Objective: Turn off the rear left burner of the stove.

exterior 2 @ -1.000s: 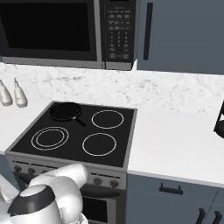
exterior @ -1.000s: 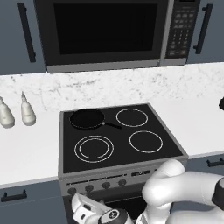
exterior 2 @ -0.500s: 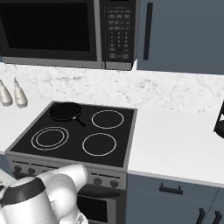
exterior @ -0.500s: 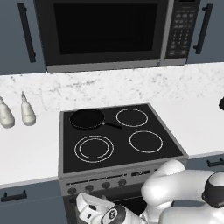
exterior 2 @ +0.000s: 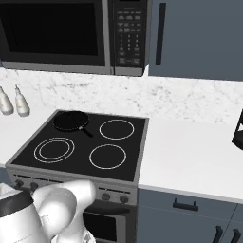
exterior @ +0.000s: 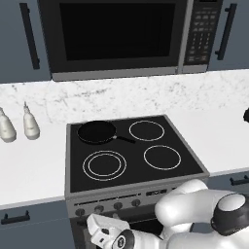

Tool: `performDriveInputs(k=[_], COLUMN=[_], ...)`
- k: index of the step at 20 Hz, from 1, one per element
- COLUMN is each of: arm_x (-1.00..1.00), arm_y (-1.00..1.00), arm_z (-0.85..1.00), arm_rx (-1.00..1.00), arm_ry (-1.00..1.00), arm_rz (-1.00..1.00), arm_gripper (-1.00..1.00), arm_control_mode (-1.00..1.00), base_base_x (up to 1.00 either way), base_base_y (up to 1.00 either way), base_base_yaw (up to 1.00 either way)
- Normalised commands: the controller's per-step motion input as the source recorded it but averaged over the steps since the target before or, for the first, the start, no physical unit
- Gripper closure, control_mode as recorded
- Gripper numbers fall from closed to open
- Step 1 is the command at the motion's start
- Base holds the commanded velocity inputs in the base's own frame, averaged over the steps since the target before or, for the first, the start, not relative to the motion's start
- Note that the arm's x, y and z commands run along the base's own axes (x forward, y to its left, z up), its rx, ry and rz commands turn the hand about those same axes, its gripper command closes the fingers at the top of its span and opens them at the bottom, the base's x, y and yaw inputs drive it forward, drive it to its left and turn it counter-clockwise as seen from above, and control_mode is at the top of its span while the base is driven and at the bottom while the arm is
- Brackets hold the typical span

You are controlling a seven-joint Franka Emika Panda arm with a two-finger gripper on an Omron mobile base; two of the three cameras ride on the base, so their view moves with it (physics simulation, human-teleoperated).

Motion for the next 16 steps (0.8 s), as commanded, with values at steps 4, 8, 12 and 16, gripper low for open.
performDriveInputs(k=[4,8,12,16], arm_x=[0.02,0.04,0.03,0.08], arm_y=[0.01,0.09,0.33,0.36], arm_z=[-0.29,-0.17,-0.12,-0.10], arm_rx=[0.00,0.03,0.07,0.19], arm_ry=[-0.13,-0.13,-0.05,0.00], arm_rz=[0.00,-0.01,-0.05,-0.08], arm_gripper=[-1.00,-1.00,-1.00,-1.00], arm_control_mode=[-1.00,-1.00,-1.00,-1.00], base_base_x=[0.00,0.00,0.00,0.00], base_base_y=[0.00,0.00,0.00,0.00], base_base_yaw=[0.00,0.00,0.00,0.00])
